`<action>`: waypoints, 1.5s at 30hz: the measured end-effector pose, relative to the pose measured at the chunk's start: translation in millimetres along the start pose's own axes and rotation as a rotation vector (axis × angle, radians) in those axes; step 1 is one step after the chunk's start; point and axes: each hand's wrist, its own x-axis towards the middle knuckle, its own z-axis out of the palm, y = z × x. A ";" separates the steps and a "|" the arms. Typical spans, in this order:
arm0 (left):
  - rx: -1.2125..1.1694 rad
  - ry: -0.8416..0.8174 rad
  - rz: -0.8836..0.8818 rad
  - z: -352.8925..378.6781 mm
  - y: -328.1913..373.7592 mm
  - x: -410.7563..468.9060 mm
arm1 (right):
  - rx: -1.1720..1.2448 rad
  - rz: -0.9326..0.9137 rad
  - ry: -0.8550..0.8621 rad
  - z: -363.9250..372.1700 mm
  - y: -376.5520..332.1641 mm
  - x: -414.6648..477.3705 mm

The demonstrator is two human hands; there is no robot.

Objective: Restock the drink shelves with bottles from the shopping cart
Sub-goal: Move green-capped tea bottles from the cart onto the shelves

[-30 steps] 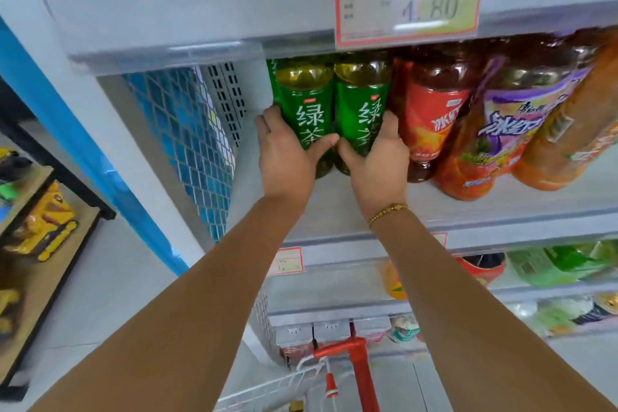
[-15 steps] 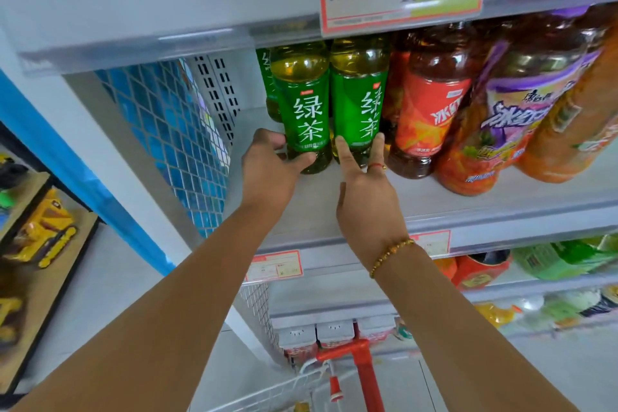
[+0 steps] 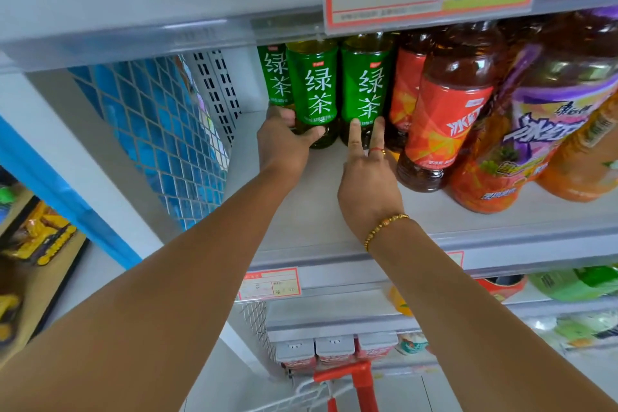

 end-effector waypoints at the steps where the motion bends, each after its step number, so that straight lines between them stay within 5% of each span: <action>1: -0.005 0.003 -0.006 1.2 -0.6 1.3 | -0.020 0.003 0.008 0.5 -0.4 2.0; 14: 0.022 -0.011 -0.027 -3.4 6.7 -21.6 | 0.042 -0.045 0.020 -3.8 0.0 -0.7; 20: -0.056 0.079 -0.021 -82.8 5.8 -118.1 | 0.237 -0.300 0.296 -31.1 -18.0 -78.9; 27: 0.172 0.061 -0.344 -187.1 -83.4 -260.6 | 0.228 -0.328 -0.372 25.4 -48.5 -211.0; 33: 0.325 -0.154 -0.849 -217.4 -211.0 -353.4 | 0.239 -0.067 -0.901 141.8 -42.8 -280.9; 37: 0.364 -0.320 -1.063 -207.2 -287.4 -393.5 | 0.134 0.150 -1.053 223.8 -23.0 -315.7; 45: 0.542 -0.195 -1.170 -199.4 -393.9 -438.5 | 0.139 0.382 -1.206 332.4 -24.8 -378.1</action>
